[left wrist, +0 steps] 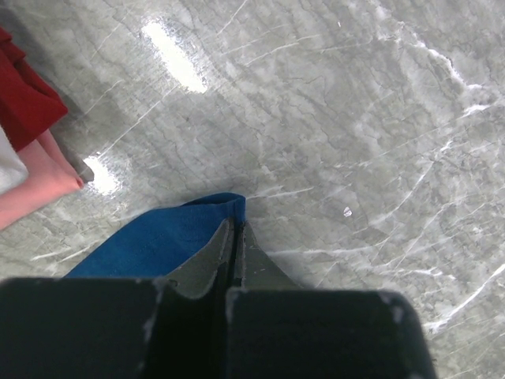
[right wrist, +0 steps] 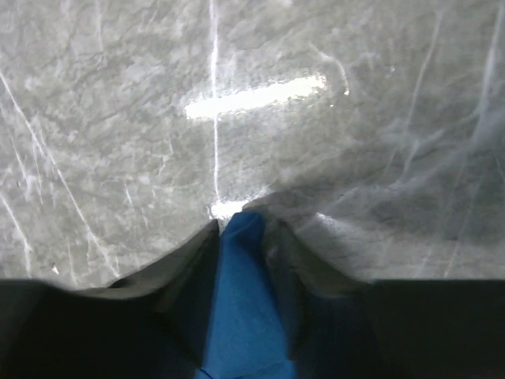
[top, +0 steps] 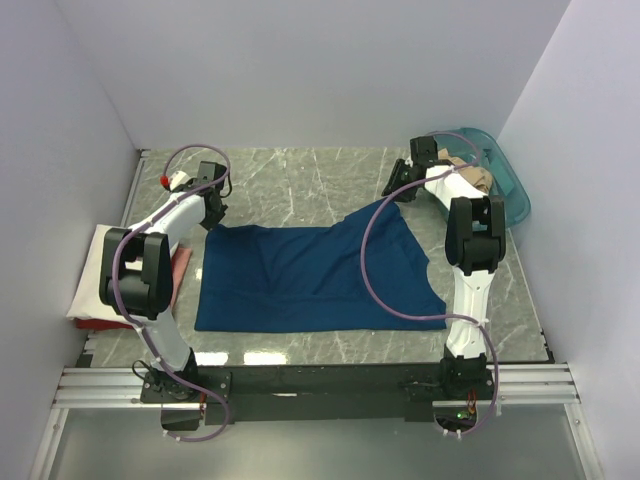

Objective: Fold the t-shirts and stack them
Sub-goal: Fold the tshirt, then flatten the tshirt out, then fold the tshirt

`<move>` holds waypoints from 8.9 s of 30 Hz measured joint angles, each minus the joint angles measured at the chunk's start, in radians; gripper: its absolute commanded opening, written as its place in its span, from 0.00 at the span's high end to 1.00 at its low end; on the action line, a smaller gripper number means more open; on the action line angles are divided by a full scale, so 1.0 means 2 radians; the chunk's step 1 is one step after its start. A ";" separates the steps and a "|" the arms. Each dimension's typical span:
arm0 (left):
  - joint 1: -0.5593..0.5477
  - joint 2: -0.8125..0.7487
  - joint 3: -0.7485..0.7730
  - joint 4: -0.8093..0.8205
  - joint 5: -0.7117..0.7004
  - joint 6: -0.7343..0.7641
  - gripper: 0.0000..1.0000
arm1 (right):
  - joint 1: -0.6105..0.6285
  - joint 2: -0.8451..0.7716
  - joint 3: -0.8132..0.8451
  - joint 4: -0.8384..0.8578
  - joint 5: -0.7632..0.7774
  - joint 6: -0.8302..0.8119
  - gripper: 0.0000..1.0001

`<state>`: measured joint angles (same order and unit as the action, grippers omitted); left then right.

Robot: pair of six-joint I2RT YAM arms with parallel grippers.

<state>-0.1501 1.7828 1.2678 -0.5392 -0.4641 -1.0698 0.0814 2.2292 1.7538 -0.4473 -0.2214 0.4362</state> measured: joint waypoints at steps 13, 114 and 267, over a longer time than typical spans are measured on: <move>0.009 0.028 0.023 -0.002 0.000 0.015 0.99 | -0.002 0.000 0.000 0.000 -0.027 0.006 1.00; 0.031 -0.403 -0.290 0.010 0.078 -0.028 0.99 | -0.098 -0.624 -0.550 0.024 0.031 0.152 1.00; 0.049 0.226 0.251 -0.082 0.014 -0.027 0.62 | 0.030 0.087 0.196 0.022 0.048 -0.009 0.30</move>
<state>-0.0513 2.2341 1.7702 -0.7036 -0.4358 -1.1233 0.1417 2.4031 2.1456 -0.4026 -0.1261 0.4183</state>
